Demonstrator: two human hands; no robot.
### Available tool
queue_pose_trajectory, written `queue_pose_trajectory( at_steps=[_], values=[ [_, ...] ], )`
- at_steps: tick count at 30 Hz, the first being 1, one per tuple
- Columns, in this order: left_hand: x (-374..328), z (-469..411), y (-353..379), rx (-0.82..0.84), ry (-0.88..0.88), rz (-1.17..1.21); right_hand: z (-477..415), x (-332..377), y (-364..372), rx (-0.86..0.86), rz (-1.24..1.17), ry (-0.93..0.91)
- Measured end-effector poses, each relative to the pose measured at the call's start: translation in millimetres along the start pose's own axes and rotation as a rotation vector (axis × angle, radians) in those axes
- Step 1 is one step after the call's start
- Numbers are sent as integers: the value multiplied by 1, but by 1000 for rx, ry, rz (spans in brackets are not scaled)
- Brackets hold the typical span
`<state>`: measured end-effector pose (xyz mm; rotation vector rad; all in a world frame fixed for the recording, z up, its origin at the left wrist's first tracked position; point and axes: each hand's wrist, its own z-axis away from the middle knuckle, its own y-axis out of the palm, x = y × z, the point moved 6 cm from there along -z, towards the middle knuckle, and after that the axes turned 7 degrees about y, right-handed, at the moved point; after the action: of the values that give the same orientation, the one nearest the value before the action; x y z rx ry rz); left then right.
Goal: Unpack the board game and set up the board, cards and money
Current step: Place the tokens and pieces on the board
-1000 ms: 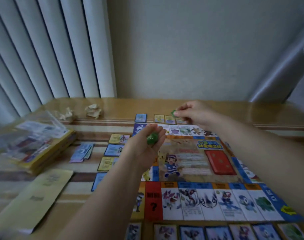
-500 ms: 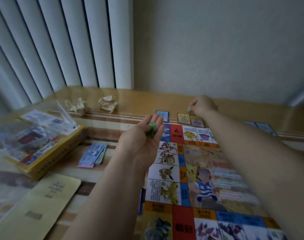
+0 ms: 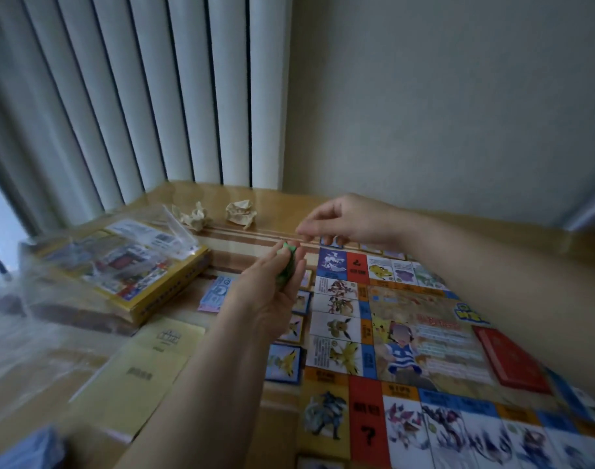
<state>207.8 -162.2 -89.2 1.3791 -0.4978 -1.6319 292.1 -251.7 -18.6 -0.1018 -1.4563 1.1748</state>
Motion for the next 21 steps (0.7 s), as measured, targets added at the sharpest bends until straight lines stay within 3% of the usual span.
queue_pose_trajectory(
  at_steps=[8, 17, 19, 21],
  values=[
    [-35, 48, -50, -66, 51, -43, 9, 49, 79, 144, -9, -38],
    [-54, 58, -85, -53, 79, -22, -8, 67, 113, 293, 23, -10],
    [-56, 54, -91, -89, 103, -25, -19, 62, 111, 240, -64, 35],
    [-58, 51, -97, -150, 123, -1, -37, 49, 98, 63, -98, 85]
  ],
)
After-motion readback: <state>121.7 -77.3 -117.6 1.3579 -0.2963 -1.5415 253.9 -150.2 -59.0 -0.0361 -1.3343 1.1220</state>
